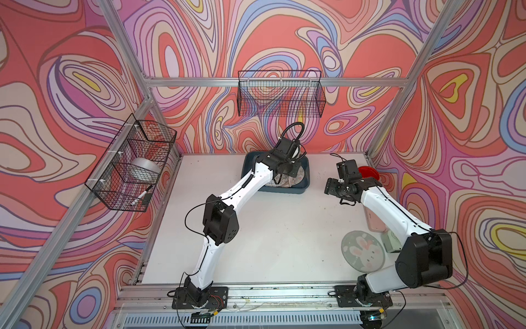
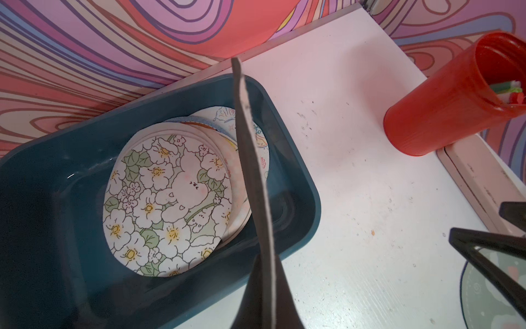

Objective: Put the coasters into the storage box
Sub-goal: Place the coaster in the storage box.

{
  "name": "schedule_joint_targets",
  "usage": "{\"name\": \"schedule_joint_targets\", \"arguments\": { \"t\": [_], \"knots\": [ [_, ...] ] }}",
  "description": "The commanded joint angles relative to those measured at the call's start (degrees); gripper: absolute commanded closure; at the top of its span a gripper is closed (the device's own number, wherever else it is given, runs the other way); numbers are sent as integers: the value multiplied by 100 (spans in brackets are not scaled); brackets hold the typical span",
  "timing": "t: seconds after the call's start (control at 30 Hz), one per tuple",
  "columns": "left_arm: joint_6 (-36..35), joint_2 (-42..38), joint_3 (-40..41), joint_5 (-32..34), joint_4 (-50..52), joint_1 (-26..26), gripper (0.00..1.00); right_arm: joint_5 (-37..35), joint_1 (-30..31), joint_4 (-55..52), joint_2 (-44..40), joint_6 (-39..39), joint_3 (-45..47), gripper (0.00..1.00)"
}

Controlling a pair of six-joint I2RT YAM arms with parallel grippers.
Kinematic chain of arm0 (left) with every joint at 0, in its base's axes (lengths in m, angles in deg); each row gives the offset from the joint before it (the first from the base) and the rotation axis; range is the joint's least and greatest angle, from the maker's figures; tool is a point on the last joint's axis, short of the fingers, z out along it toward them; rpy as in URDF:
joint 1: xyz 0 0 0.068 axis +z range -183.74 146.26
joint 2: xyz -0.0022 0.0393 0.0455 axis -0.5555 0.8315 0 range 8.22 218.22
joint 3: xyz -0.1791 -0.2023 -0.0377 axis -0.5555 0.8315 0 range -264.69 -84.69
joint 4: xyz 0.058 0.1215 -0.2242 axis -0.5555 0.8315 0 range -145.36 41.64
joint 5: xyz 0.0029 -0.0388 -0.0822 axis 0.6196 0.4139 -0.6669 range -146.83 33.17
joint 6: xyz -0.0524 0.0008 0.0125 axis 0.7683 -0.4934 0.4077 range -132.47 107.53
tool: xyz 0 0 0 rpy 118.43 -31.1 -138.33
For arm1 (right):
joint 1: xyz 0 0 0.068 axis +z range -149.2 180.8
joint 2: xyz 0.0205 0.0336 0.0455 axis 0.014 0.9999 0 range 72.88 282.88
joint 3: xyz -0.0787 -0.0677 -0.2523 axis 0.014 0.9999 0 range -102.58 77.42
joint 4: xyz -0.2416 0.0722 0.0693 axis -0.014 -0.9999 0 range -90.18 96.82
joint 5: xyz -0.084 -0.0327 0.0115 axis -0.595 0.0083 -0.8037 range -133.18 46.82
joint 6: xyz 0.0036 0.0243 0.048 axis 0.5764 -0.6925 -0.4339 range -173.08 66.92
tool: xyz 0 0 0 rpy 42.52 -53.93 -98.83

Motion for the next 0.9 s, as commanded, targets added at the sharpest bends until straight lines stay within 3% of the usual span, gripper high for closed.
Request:
{"name": "schedule_joint_targets", "arguments": {
  "t": [0.0, 0.53, 0.8, 0.83, 0.87],
  "knots": [
    [75, 198, -236, -151, 32, 49, 100, 123, -30, 107, -23, 58, 68, 23],
    [541, 1046, -158, 162, -377, 575, 100, 605, -20, 169, 144, 0, 157, 22],
    [677, 1173, 72, 608, -293, 856, 100, 477, -24, -103, 278, 65, 56, 22],
    [707, 1179, 116, 638, -274, 899, 100, 441, -26, -174, 301, 83, 38, 22],
    [730, 1172, 171, 652, -262, 931, 92, 417, -18, -265, 323, 99, 16, 22]
  ]
}}
